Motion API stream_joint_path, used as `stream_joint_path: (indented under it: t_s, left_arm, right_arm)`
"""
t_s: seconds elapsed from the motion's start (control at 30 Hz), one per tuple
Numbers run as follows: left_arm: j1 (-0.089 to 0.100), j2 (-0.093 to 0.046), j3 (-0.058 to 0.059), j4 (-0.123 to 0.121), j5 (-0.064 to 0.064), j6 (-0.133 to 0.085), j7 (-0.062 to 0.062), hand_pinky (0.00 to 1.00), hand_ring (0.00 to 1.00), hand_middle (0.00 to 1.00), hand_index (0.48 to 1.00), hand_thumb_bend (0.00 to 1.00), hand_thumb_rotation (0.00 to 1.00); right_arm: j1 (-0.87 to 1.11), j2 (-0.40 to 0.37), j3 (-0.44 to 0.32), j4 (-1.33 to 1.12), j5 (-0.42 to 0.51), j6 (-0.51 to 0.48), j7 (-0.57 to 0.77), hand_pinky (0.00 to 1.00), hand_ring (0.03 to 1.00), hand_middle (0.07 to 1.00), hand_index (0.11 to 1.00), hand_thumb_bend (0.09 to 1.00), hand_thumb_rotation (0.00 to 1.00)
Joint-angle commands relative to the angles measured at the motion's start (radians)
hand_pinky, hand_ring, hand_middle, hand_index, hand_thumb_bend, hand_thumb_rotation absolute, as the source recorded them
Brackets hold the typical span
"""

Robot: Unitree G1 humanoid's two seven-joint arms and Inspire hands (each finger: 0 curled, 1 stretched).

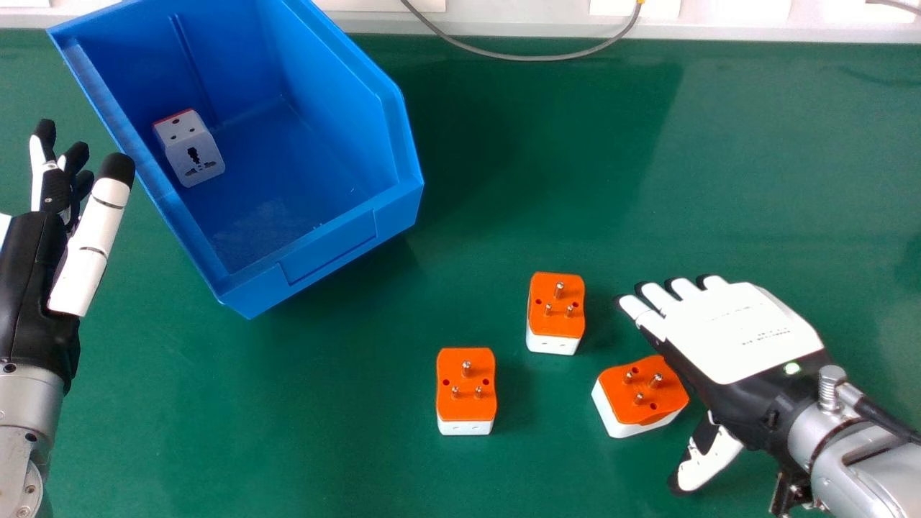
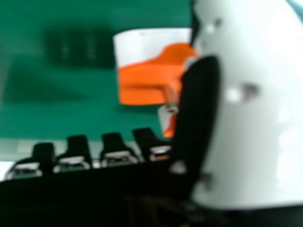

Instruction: Pick all objects and put in blue box

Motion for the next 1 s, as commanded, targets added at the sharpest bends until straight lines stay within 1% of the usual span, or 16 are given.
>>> stream_joint_path:
  t_s: [0.0, 0.07, 0.1, 0.17, 0.23, 0.33, 0.43, 0.47, 0.57, 0.67, 0.77, 0.83, 0.9, 0.97]
  left_arm:
    - [-0.009, 0.015, 0.006, -0.022, 0.004, -0.022, 0.007, 0.93, 0.98, 1.0, 0.992, 0.65, 0.91]
    - [-0.008, 0.017, 0.006, -0.022, 0.006, -0.025, 0.006, 0.93, 0.98, 1.0, 0.991, 0.65, 0.91]
    - [-0.007, 0.019, 0.006, -0.024, 0.008, -0.025, 0.006, 0.92, 0.98, 0.99, 0.99, 0.64, 0.91]
    - [-0.005, 0.02, 0.007, -0.025, 0.009, -0.027, 0.006, 0.92, 0.98, 0.99, 0.99, 0.64, 0.91]
    - [-0.002, 0.018, 0.008, -0.027, 0.012, -0.032, 0.007, 0.92, 0.98, 0.99, 0.989, 0.65, 0.91]
    - [0.0, 0.014, 0.007, -0.034, 0.017, -0.038, 0.011, 0.92, 0.98, 0.99, 0.989, 0.65, 0.91]
    - [0.003, 0.013, 0.005, -0.038, 0.024, -0.047, 0.014, 0.91, 0.98, 0.99, 0.987, 0.7, 0.91]
    - [0.003, 0.013, 0.005, -0.036, 0.026, -0.052, 0.015, 0.91, 0.97, 0.99, 0.986, 0.71, 0.92]
    - [0.001, 0.016, 0.004, -0.029, 0.035, -0.064, 0.017, 0.91, 0.97, 0.99, 0.985, 0.72, 0.93]
    - [-0.002, 0.019, 0.003, -0.02, 0.043, -0.071, 0.018, 0.9, 0.97, 0.99, 0.984, 0.72, 0.93]
    - [-0.004, 0.02, 0.002, -0.021, 0.051, -0.069, 0.017, 0.9, 0.97, 0.98, 0.984, 0.73, 0.94]
    - [-0.002, 0.02, 0.002, -0.026, 0.052, -0.066, 0.016, 0.9, 0.97, 0.98, 0.984, 0.73, 0.94]
    - [0.0, 0.019, 0.003, -0.03, 0.053, -0.064, 0.016, 0.9, 0.97, 0.98, 0.984, 0.73, 0.94]
    - [-0.002, 0.02, 0.004, -0.026, 0.052, -0.064, 0.014, 0.9, 0.97, 0.98, 0.983, 0.73, 0.95]
  right_arm:
    - [-0.021, -0.01, 0.003, -0.001, -0.021, -0.016, -0.024, 0.83, 0.865, 0.874, 0.864, 0.708, 0.11]
    - [-0.032, -0.011, 0.012, 0.01, -0.022, -0.028, -0.028, 0.81, 0.853, 0.862, 0.854, 0.694, 0.11]
    - [-0.042, -0.01, 0.016, 0.017, -0.018, -0.032, -0.023, 0.7, 0.758, 0.771, 0.781, 0.614, 0.07]
    - [-0.054, -0.009, 0.02, 0.024, -0.011, -0.039, -0.014, 0.7, 0.758, 0.771, 0.781, 0.614, 0.07]
    - [-0.065, -0.011, 0.026, 0.027, -0.007, -0.046, -0.001, 0.57, 0.626, 0.646, 0.684, 0.58, 0.04]
    - [-0.073, -0.016, 0.03, 0.03, -0.001, -0.053, 0.02, 0.57, 0.626, 0.646, 0.684, 0.58, 0.04]
    - [-0.072, -0.013, 0.027, 0.033, -0.005, -0.05, 0.026, 0.4, 0.493, 0.536, 0.572, 0.542, 0.02]
    - [-0.071, -0.01, 0.028, 0.034, -0.009, -0.046, 0.028, 0.37, 0.463, 0.51, 0.544, 0.532, 0.01]
    - [-0.065, 0.001, 0.025, 0.033, -0.014, -0.029, 0.029, 0.36, 0.432, 0.485, 0.508, 0.521, 0.0]
    - [-0.059, 0.005, 0.027, 0.032, -0.028, -0.015, 0.015, 0.34, 0.415, 0.474, 0.502, 0.518, 0.0]
    - [-0.06, 0.013, 0.032, 0.036, -0.045, 0.001, 0.013, 0.3, 0.398, 0.459, 0.511, 0.514, 0.0]
    - [-0.064, 0.017, 0.035, 0.04, -0.048, 0.012, 0.023, 0.28, 0.391, 0.451, 0.515, 0.512, 0.0]
    - [-0.066, 0.019, 0.036, 0.039, -0.046, 0.019, 0.032, 0.28, 0.391, 0.451, 0.515, 0.512, 0.0]
    - [-0.07, 0.022, 0.039, 0.044, -0.043, 0.029, 0.044, 0.26, 0.385, 0.446, 0.522, 0.51, 0.0]
